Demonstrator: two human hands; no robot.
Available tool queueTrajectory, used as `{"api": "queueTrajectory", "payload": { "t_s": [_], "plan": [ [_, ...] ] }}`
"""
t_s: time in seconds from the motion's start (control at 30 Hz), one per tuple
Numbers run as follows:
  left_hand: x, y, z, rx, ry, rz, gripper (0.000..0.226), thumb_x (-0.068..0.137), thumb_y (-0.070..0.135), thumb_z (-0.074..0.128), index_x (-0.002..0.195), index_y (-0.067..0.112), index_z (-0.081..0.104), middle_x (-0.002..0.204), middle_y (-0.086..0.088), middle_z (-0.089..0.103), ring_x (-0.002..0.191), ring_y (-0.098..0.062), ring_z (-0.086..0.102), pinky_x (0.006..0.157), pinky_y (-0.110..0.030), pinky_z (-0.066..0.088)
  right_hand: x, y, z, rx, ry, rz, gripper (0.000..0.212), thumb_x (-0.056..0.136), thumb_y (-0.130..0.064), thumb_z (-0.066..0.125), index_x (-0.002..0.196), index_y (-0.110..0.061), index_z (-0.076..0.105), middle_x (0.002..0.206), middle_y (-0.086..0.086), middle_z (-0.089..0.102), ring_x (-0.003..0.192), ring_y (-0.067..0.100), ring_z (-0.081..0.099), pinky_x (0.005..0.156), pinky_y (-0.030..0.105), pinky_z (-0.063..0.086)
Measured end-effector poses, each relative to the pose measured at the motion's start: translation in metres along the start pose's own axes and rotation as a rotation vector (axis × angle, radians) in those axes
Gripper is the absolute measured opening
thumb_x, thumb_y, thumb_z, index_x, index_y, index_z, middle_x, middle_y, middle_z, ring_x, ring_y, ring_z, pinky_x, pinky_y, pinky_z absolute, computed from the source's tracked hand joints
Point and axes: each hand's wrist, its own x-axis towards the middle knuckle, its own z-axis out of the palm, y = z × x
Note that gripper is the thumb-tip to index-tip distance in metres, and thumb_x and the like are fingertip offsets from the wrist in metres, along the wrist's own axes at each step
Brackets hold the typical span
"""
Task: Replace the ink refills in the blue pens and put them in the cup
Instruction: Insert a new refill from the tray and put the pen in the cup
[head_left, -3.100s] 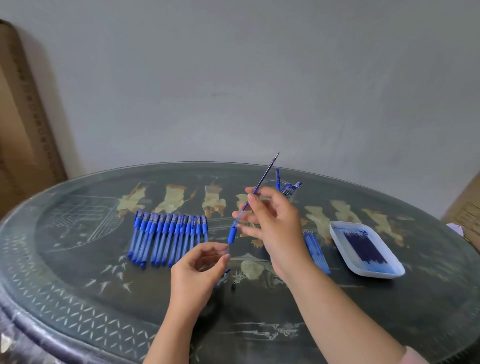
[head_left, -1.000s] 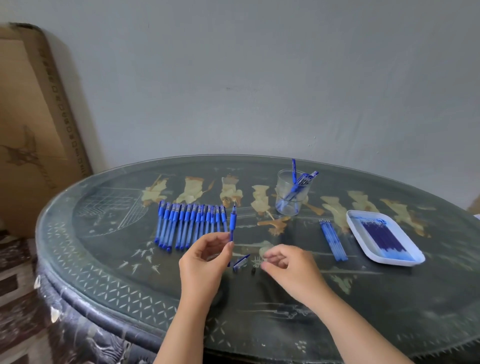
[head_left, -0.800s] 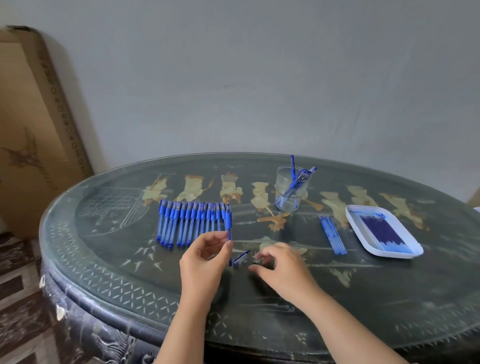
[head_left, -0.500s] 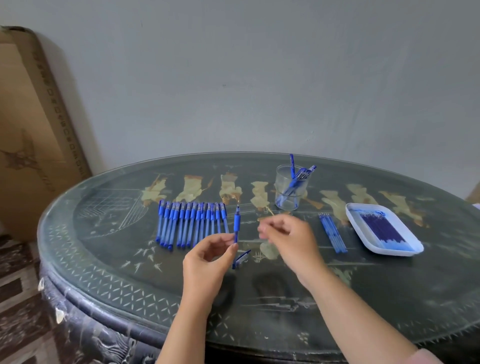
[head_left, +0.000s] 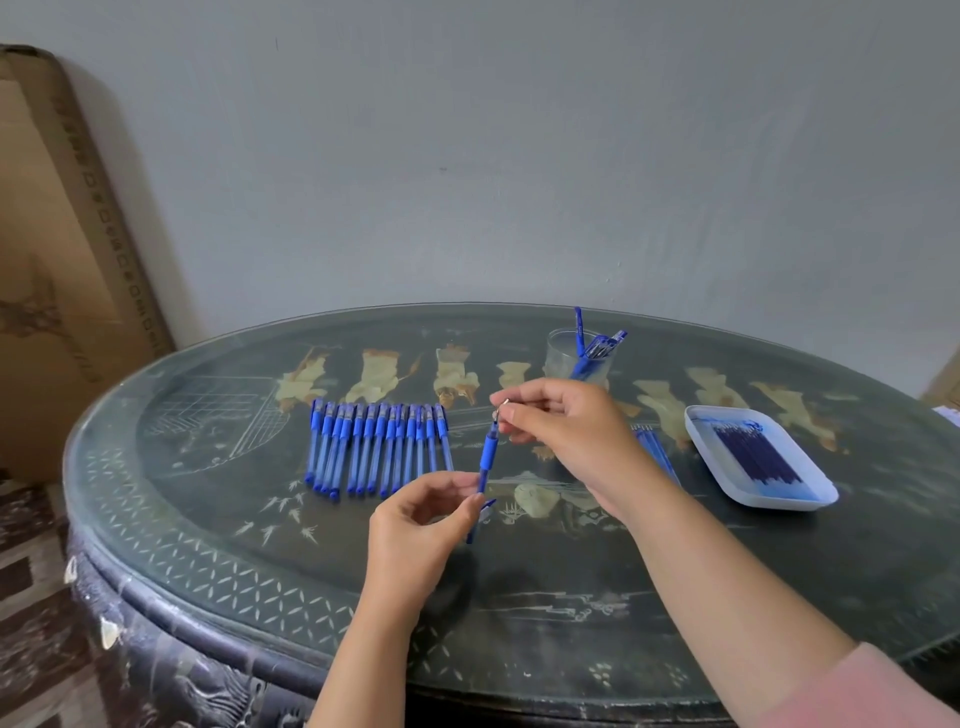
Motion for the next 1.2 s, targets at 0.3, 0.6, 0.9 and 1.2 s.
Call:
{"api": "queueTrajectory", "payload": {
  "t_s": [0.3,0.6,0.9,1.2],
  "plan": [
    [0.002,-0.002,-0.001,0.005,-0.021,-0.023,0.018,0.079,0.000,0.076,0.089,0.014,0.077,0.085,-0.004,0.076,0.078,-0.015,0.070,0.069,-0.020,0.054,0.000,-0.004,-0.001,-0.019,-0.051,0.000,0.015,0.092,-0.008,0.065,0.092,-0.020,0.074,0.086,0.001,0.075,0.081,0.013,0.072,0.071,0.021,0.057],
    [0.002,0.000,-0.001,-0.027,-0.061,-0.064,0.020,0.079,-0.001,0.074,0.092,0.014,0.077,0.085,-0.005,0.076,0.078,-0.013,0.070,0.072,-0.023,0.056,0.002,-0.006,-0.002,-0.073,-0.118,0.050,0.008,0.089,-0.010,0.068,0.094,-0.014,0.073,0.092,0.006,0.074,0.079,0.014,0.073,0.070,0.025,0.060],
    [0.004,-0.002,-0.006,-0.056,-0.152,-0.104,0.024,0.083,-0.002,0.069,0.102,0.011,0.074,0.094,-0.007,0.077,0.085,-0.017,0.072,0.070,-0.023,0.056,0.006,-0.001,0.005,-0.175,-0.096,0.048,0.011,0.086,-0.017,0.073,0.093,-0.010,0.071,0.081,0.004,0.073,0.074,0.016,0.073,0.075,0.036,0.062],
    [0.007,-0.005,-0.008,-0.085,-0.159,-0.131,0.023,0.085,-0.001,0.066,0.105,0.009,0.073,0.096,-0.010,0.076,0.086,-0.020,0.071,0.077,-0.035,0.059,0.002,-0.001,0.009,-0.015,-0.153,0.089,0.024,0.098,-0.016,0.056,0.119,-0.012,0.066,0.100,0.013,0.070,0.082,0.018,0.072,0.069,0.030,0.061]
  ]
}}
